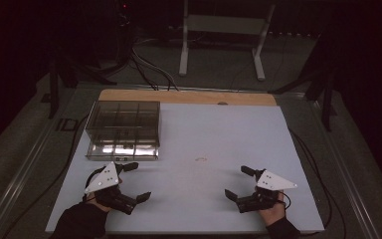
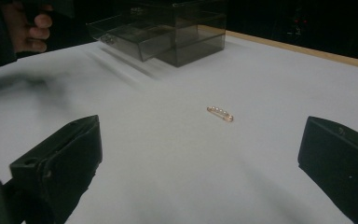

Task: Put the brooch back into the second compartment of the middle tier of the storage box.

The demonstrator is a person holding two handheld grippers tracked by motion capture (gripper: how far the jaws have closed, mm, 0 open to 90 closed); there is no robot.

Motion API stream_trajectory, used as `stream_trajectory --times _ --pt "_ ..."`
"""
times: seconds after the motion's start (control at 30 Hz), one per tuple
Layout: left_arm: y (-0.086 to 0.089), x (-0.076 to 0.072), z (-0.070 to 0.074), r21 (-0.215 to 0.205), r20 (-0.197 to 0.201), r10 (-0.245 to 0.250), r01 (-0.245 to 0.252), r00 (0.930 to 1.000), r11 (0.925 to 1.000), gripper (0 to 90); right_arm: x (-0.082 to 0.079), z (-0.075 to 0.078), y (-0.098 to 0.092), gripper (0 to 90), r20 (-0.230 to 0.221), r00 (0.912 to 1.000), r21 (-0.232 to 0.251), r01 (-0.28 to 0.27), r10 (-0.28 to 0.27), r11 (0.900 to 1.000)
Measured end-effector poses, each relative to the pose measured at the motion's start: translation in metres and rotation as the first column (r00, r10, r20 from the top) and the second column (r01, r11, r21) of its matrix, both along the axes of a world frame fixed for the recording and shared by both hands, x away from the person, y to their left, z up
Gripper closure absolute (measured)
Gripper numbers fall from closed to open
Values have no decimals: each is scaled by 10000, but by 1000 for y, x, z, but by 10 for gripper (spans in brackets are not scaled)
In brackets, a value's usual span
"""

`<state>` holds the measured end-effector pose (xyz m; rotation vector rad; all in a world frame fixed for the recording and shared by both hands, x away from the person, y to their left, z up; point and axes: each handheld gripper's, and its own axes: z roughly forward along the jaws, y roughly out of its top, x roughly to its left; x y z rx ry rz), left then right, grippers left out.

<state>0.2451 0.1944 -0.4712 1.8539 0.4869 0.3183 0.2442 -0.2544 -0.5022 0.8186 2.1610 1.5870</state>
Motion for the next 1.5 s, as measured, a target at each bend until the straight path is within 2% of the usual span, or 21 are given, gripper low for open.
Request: stream_trajectory --times 0.27,0.5,0.7,0.77,1.5 --pt "-7 9 6 65 -70 -130 131 9999 9999 4 1 0 -1 0 -13 10000 101 12 -12 9999" --pt "-16 18 8 -76 -153 -254 253 9996 9997 4 0 1 -1 0 15 10000 114 -4 4 9999" --pt "-23 26 10 12 -212 -429 429 9989 9991 4 0 0 -1 0 15 10000 87 -21 21 10000" --pt "-26 27 11 101 -169 -473 475 9987 9988 4 0 0 -1 0 43 10000 65 -39 39 10000" --pt "-58 50 17 9 -98 -876 876 9961 9962 4 -1 1 -1 0 60 9999 119 -106 106 9999"
